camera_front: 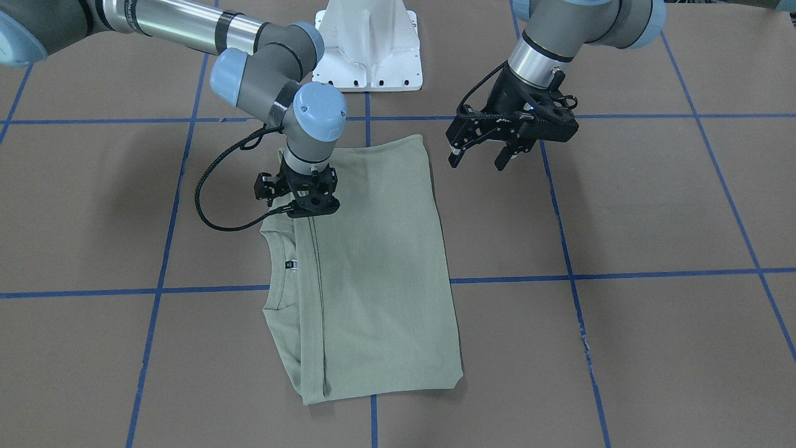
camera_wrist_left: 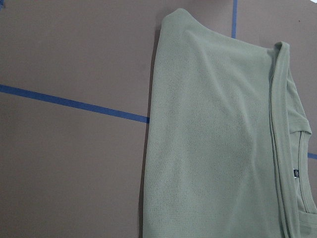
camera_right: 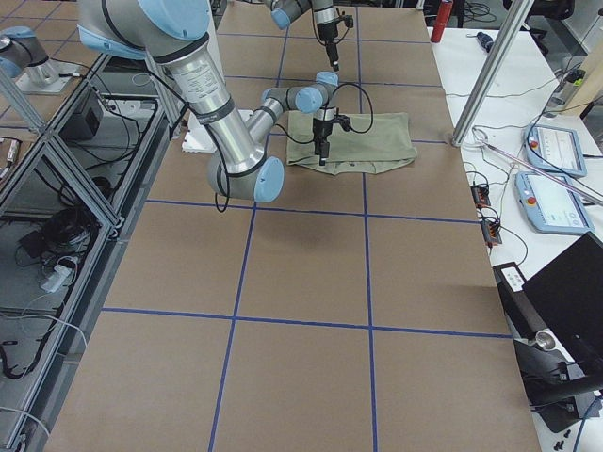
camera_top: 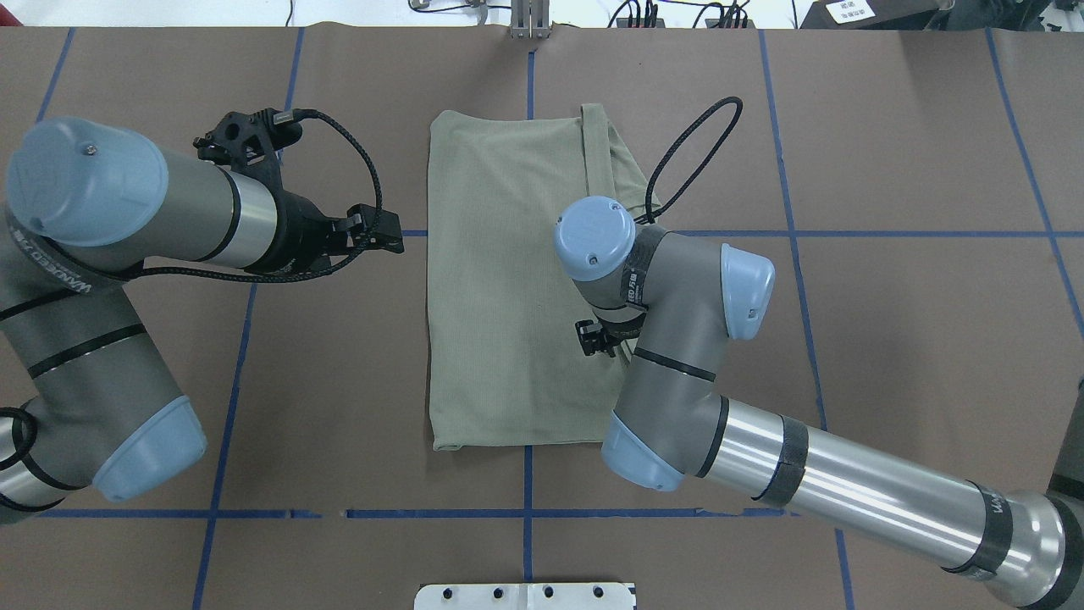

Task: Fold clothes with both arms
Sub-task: 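Move the right gripper along the shirt's fold edge, then slide the right gripper along the fold edge toward the shirt's far end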

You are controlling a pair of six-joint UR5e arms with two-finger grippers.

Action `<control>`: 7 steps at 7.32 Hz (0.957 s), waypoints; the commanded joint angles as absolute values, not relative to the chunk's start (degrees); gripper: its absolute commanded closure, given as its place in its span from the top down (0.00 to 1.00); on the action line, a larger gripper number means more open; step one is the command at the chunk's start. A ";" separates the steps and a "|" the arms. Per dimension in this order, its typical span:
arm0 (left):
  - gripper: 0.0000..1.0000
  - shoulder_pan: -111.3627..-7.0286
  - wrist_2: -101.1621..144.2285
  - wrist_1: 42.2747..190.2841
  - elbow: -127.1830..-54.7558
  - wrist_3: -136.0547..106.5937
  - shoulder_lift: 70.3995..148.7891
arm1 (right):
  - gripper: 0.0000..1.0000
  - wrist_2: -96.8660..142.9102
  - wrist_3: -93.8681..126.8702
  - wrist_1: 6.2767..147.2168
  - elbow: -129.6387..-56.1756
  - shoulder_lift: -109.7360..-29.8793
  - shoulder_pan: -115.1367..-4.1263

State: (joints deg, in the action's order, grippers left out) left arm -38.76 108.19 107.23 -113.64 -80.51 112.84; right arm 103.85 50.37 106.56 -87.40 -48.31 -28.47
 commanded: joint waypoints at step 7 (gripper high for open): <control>1.00 -38.76 108.19 107.23 -113.82 -80.86 113.11 | 1.00 105.21 46.15 106.88 -88.24 -53.42 -32.87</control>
State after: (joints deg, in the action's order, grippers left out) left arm -38.76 108.19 107.21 -113.88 -80.70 112.91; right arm 105.15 47.15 107.21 -88.11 -51.78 -32.28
